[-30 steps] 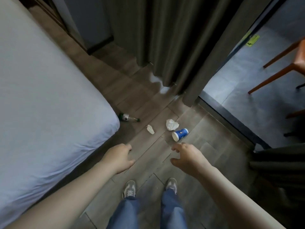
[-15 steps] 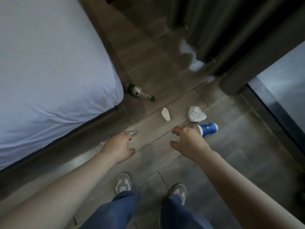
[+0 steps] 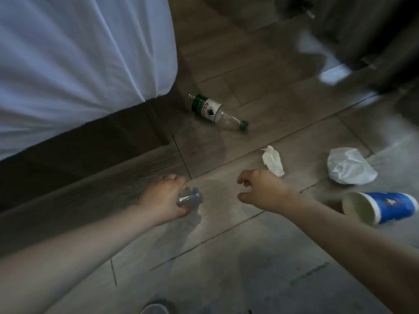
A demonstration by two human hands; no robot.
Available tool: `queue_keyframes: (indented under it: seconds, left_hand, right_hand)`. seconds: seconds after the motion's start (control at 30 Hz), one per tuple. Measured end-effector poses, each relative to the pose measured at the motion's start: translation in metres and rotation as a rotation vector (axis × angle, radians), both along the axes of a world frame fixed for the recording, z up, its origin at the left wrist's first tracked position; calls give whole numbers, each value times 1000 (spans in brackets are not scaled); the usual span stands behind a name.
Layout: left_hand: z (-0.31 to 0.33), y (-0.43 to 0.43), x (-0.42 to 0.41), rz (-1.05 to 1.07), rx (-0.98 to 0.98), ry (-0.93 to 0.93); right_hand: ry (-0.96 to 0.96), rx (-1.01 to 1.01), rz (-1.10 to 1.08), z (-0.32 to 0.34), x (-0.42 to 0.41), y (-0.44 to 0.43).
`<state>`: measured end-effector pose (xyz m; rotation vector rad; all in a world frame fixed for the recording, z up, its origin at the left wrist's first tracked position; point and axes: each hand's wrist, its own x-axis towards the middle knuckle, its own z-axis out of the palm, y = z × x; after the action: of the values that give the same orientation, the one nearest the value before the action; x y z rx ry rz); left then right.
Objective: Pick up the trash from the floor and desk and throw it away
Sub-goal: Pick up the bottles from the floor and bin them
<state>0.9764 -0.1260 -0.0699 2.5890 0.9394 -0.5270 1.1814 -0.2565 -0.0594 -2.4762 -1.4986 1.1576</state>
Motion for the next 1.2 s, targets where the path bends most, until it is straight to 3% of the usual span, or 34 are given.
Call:
queue_keyframes:
  seconds: [0.17, 0.33, 0.43, 0.6, 0.8, 1.2]
  left_hand:
    - [-48, 11, -5, -44, 58, -14]
    - [-60, 9, -11, 46, 28, 77]
    - [-72, 11, -10, 98, 15, 32]
    - [-83, 16, -2, 100, 31, -1]
    - [-91, 15, 1, 142, 66, -47]
    - [-103, 19, 3, 141, 102, -65]
  right_hand:
    - [-50, 74, 50, -33, 10, 18]
    - [-86, 111, -35, -34, 21, 11]
    - [-112, 129, -25, -45, 27, 9]
    - [-364, 136, 79, -55, 36, 22]
    - [-227, 194, -63, -58, 50, 59]
    - [-177, 349, -327, -83, 92, 135]
